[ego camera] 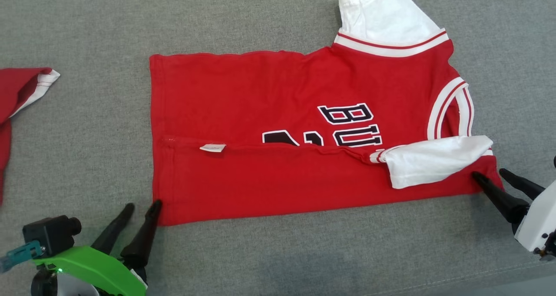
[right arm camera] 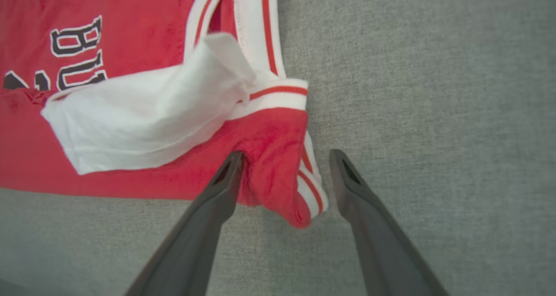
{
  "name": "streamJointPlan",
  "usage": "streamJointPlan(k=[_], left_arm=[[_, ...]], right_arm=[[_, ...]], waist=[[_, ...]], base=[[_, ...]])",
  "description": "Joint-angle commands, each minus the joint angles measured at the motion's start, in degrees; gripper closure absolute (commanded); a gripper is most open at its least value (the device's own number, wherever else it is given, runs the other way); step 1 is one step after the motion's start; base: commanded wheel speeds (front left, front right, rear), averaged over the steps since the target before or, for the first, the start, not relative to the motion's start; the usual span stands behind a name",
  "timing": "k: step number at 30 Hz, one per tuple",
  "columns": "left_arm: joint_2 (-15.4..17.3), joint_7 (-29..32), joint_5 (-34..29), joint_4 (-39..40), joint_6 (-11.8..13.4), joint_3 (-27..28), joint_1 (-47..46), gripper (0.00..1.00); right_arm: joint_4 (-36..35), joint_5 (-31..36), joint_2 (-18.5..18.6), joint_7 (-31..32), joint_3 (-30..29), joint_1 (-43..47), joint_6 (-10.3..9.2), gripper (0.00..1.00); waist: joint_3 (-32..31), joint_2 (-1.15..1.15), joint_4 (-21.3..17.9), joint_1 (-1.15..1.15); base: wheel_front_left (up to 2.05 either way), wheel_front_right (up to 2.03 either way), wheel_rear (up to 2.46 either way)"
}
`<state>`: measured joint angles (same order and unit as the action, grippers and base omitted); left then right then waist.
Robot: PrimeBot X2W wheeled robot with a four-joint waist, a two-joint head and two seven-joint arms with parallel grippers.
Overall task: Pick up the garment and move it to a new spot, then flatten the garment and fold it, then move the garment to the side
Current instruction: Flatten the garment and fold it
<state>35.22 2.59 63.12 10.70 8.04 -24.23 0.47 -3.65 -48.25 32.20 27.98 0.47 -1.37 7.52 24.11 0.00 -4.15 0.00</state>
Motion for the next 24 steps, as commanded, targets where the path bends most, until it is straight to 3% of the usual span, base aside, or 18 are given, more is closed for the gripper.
streamJointPlan(k=[1,5,10,18,24], left_arm=[[0.3,-1.78,-2.49,-0.14,1.03,0.48,0.25,0.0],[-0.26,-7.67,-8.44,0.13,4.47,1.38,-0.36,0.0],[-2.62,-13.6,-12.89,-0.02,6.53,1.61,-2.12,0.0],[-6.72,-17.41,-20.53,-6.44,6.64,1.66,-5.0,0.0],[-11.97,-17.75,-28.57,-11.0,3.66,5.39,-5.24,0.0]], right_arm=[[-0.38,0.92,0.53,-1.37,-0.2,0.93,-0.05,0.0],[-2.58,3.16,1.19,-6.35,-1.69,2.62,-0.04,0.0],[-6.14,8.8,0.13,-14.68,-3.47,3.83,-0.02,0.0],[-4.32,20.93,-6.67,-31.19,-3.17,1.69,-0.04,0.0],[2.4,28.15,-12.17,-40.77,-1.44,0.31,-0.04,0.0]], waist=[[-1.41,0.0,-0.15,0.0],[-4.01,0.0,0.23,0.0],[-7.23,0.0,0.69,0.0],[-10.7,0.0,1.2,0.0],[-12.77,0.0,1.42,0.0]], base=[[0.0,0.0,0.0],[0.0,0.0,0.0],[0.0,0.0,0.0],[0.0,0.0,0.0],[0.0,0.0,0.0]])
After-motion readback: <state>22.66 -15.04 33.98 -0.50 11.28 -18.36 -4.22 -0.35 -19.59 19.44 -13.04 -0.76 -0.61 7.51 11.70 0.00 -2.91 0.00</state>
